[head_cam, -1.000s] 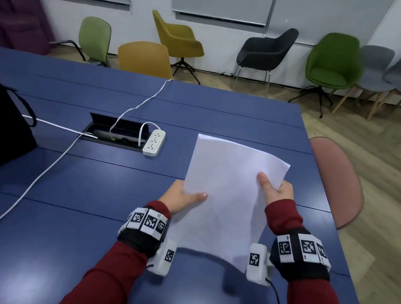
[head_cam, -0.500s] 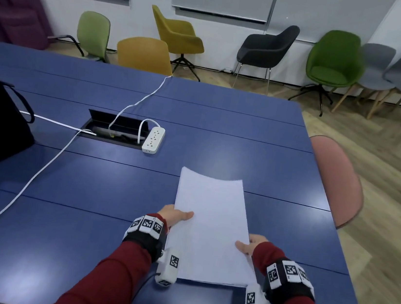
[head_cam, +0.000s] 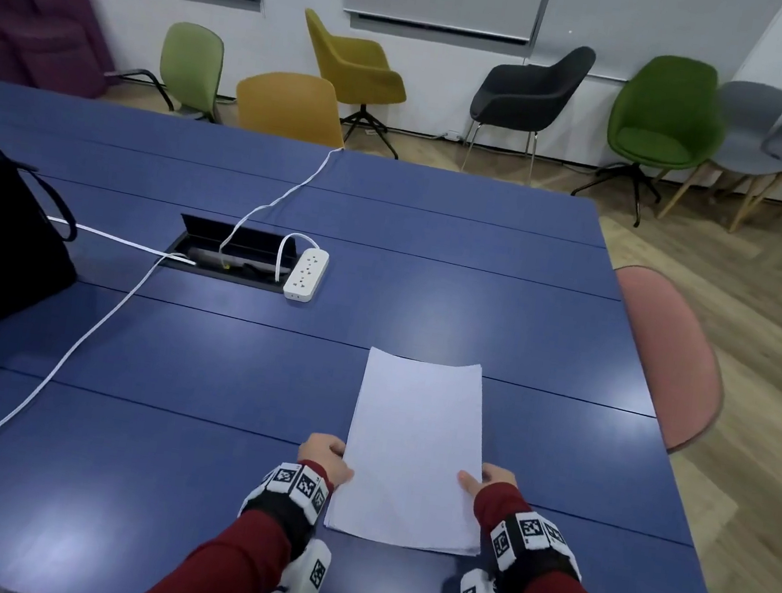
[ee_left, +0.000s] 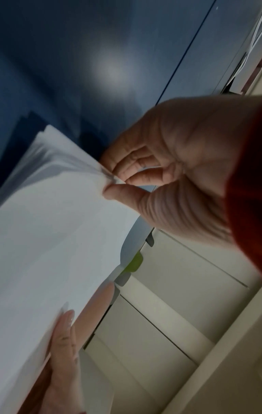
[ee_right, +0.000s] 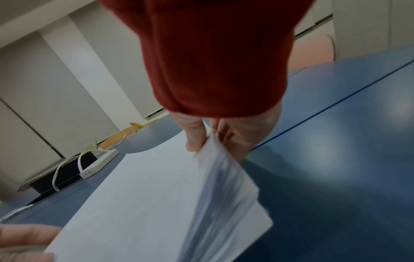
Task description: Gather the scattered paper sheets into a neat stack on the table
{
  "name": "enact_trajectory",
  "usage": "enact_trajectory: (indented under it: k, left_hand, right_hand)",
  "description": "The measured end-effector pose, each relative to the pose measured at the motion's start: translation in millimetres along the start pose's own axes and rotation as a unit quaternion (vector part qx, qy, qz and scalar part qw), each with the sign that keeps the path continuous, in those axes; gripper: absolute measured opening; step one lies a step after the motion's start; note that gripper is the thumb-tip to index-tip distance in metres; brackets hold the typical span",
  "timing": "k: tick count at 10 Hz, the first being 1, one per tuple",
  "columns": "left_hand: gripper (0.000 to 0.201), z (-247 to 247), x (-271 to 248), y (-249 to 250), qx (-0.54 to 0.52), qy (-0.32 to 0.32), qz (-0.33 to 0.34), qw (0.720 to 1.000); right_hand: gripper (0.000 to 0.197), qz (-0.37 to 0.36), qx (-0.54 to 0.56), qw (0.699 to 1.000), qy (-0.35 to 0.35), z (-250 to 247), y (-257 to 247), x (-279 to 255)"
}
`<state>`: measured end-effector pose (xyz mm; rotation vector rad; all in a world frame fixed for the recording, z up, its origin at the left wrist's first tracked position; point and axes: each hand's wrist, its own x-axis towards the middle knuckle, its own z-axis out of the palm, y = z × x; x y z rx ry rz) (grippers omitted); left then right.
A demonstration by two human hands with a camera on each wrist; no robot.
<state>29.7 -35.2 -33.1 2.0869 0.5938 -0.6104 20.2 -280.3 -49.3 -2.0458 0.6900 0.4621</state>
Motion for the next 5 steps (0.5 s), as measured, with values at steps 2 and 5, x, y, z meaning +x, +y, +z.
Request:
enact_trajectory:
  k: [2, 5]
  left_hand:
    - [0.024, 0, 5, 1, -0.014, 0.027, -0.007, 1.0]
    - [0.014, -9, 12, -15, -0.069, -0.011, -0.022, 0.997]
  right_hand:
    - [0.018, 0.043, -0.059, 0.997, 0.005, 0, 11, 3]
    - [0.023, 0.024, -0.039, 0.999, 0.007, 1, 15, -9]
